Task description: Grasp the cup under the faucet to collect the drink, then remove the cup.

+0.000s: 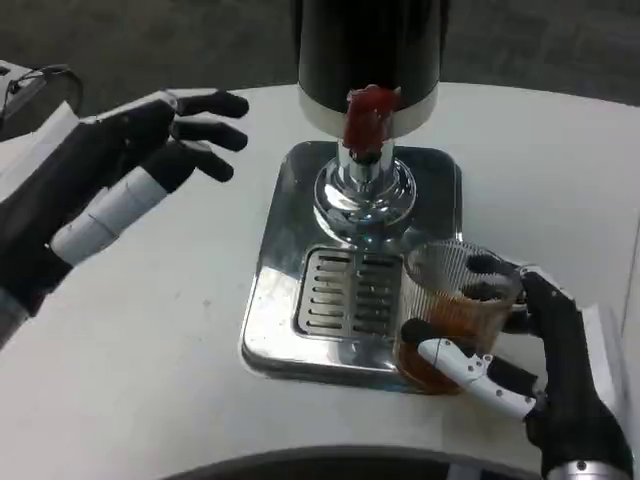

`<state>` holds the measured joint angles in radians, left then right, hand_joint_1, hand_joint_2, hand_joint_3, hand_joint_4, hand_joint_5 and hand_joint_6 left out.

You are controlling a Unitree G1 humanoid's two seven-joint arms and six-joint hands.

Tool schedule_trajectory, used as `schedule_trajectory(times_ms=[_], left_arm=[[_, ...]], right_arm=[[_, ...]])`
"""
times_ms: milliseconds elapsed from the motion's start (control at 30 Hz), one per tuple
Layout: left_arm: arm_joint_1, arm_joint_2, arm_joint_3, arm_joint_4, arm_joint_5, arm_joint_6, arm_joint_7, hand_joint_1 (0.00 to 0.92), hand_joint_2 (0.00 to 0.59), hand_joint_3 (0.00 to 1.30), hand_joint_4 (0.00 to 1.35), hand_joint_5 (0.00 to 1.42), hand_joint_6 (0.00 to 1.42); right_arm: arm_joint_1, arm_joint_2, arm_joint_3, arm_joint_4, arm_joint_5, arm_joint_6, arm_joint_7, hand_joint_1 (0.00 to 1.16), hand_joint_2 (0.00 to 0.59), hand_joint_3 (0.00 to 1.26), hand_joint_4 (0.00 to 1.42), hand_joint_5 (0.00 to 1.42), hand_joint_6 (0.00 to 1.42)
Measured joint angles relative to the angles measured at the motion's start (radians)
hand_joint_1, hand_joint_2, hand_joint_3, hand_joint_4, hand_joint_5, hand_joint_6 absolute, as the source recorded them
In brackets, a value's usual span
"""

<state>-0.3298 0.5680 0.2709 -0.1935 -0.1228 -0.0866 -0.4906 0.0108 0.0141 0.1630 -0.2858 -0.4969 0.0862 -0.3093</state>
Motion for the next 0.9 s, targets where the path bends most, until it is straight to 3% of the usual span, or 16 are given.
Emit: schedule_trajectory(times_ms=[300, 633, 900], left_arm=[[0.131, -0.028, 0.001, -0.112, 0.019, 0.009, 0.049, 0.0, 0.01, 0.33, 0.36, 0.45, 0.25], [0.275, -0.044, -0.009, -0.207, 0.079, 0.007, 0.085, 0.0, 0.015, 0.33, 0.34, 0.44, 0.25], [0.382, -0.086, -0.017, -0.254, 0.138, -0.058, 0.121, 0.0, 0.034, 0.32, 0.31, 0.38, 0.25]], right_arm=[[0.025, 0.003, 0.015, -0.064, -0.021, 0.005, 0.023, 0.79, 0.207, 0.84, 0.89, 0.88, 0.45], [0.079, -0.024, -0.012, -0.145, -0.019, 0.005, 0.083, 0.8, 0.201, 0.84, 0.9, 0.91, 0.45], [0.108, -0.042, -0.028, -0.197, -0.014, 0.005, 0.124, 0.81, 0.198, 0.85, 0.9, 0.91, 0.46]])
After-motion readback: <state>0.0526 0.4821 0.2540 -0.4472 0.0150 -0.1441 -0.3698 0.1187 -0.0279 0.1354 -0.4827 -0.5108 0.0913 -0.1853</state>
